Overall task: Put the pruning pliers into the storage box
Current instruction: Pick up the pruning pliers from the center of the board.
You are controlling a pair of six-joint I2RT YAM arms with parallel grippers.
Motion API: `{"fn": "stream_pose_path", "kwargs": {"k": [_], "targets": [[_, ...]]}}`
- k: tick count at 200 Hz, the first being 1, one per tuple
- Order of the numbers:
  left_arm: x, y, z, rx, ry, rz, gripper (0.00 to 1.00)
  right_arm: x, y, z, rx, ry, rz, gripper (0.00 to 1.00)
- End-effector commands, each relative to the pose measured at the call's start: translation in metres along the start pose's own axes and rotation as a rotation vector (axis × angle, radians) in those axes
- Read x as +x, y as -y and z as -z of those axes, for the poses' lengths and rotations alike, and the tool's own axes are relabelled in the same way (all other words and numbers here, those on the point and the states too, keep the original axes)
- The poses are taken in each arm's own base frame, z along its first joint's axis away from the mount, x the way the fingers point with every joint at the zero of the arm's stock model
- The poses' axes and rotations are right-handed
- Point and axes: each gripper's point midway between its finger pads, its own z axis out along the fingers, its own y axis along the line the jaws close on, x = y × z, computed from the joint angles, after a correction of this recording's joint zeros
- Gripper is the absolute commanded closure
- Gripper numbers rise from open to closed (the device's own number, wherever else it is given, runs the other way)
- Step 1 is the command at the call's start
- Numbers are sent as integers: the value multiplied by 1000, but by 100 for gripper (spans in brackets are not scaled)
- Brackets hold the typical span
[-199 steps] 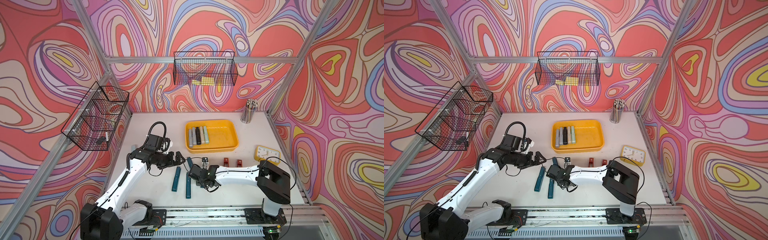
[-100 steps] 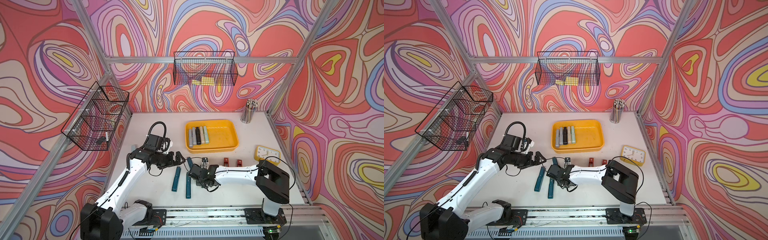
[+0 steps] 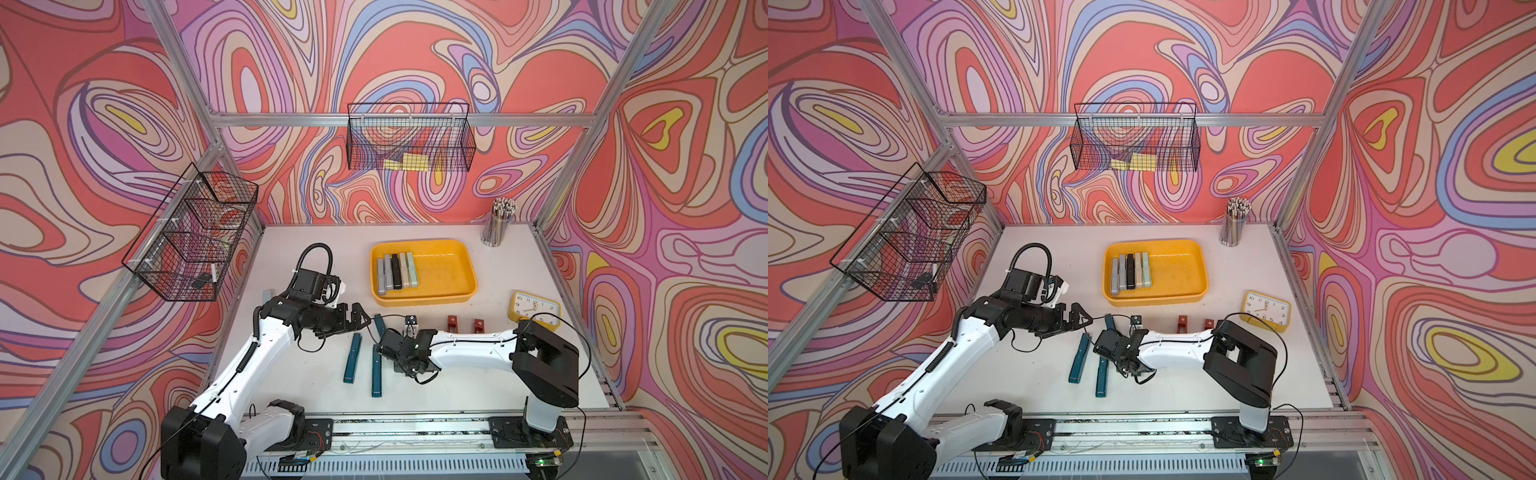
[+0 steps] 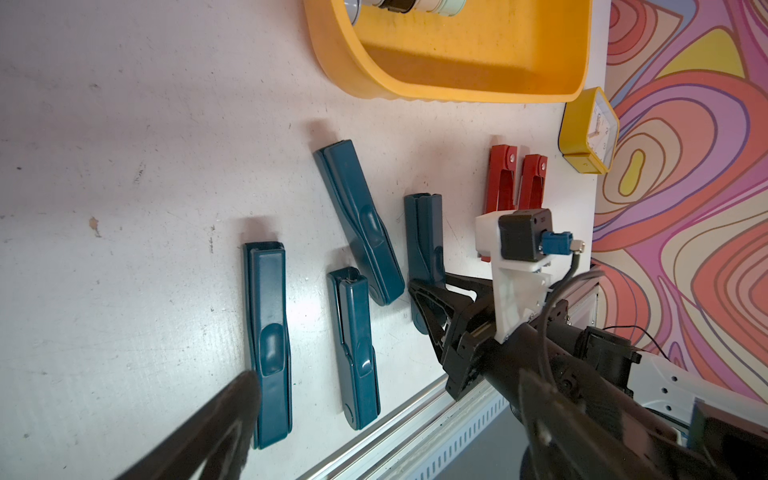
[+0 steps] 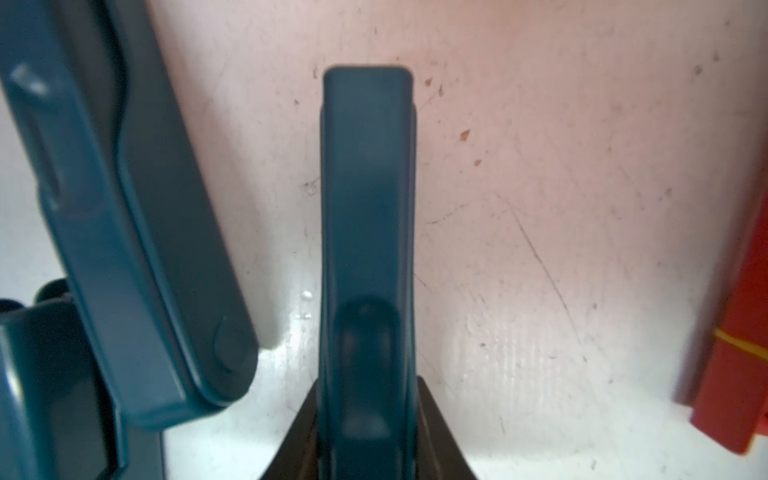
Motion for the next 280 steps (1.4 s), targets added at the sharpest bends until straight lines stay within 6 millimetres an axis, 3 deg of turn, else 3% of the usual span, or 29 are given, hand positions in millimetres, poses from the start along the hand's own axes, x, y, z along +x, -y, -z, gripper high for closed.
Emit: {"fn": "stream_pose_path", "kwargs": {"k": [1,72,128,161,227,280], "targets": [[0,1,-1,10,-1,-3,1,-5,11,8,26,26,-8,100],[-26,10,-13,32,1,2,1,-30,30,51,15,97,7,100],[-61,20,-9,21,83,12,1,-71,49,69,-20,91,6,100],[-79,25,-8,19,119,29,1,-111,60,74,-67,92,19,100],[-115,24,-23,1,161,75,1,-196,70,63,-130,104,87,100],[-145,27,-35,-6,185,71,1,-235,84,35,-150,111,88,100]]}}
